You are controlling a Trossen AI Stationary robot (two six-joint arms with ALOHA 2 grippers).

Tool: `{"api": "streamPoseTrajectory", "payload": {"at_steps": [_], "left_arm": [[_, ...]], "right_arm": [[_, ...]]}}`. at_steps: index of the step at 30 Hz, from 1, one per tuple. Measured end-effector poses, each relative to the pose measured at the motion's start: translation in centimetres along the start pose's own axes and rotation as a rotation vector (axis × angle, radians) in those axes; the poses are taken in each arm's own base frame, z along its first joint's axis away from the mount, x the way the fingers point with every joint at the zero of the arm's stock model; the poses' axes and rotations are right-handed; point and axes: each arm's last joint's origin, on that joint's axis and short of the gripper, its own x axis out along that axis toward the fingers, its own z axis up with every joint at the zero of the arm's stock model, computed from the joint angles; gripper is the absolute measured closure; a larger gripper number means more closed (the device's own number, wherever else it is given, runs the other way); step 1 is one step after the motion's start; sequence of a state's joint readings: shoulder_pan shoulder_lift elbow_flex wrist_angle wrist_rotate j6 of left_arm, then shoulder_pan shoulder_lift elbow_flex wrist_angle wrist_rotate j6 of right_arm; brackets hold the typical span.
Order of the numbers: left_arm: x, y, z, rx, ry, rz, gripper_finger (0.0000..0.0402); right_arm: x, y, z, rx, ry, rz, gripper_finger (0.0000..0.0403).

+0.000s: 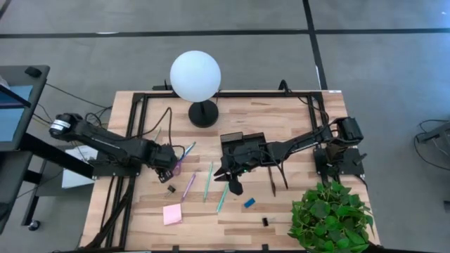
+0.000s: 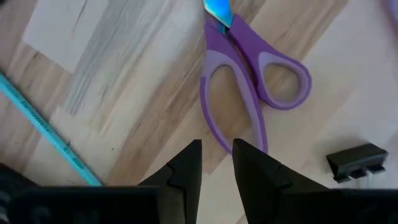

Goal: Pick and place office supplies into organizer
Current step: Put the purple scissors into the black desk organizer

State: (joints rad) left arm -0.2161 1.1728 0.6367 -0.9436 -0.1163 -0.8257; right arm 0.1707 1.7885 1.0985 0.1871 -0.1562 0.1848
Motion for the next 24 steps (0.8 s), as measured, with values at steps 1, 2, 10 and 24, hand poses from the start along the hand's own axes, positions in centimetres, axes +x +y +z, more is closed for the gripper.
{"api": "streamPoseTrajectory", "payload": {"at_steps": [1, 2, 10, 24], "left_arm": [[0.2, 0.0, 0.0, 0.001, 0.002, 0.003, 0.0317], [0.3, -0.1, 0.0, 0.002, -0.001, 0.001, 0.0317], [1.8, 0.1, -0.4, -0.028, -0.021, -0.018, 0.0317], [3.9, 0.8, -1.3, -0.068, -0.044, -0.018, 0.0317]], "right_arm": [[0.0, 0.0, 0.0, 0.000, 0.000, 0.000, 0.0315], [0.0, 0.0, 0.0, 0.000, 0.000, 0.000, 0.0315], [0.0, 0.0, 0.0, 0.000, 0.000, 0.000, 0.0315], [0.0, 0.0, 0.0, 0.000, 0.000, 0.000, 0.0315]]}}
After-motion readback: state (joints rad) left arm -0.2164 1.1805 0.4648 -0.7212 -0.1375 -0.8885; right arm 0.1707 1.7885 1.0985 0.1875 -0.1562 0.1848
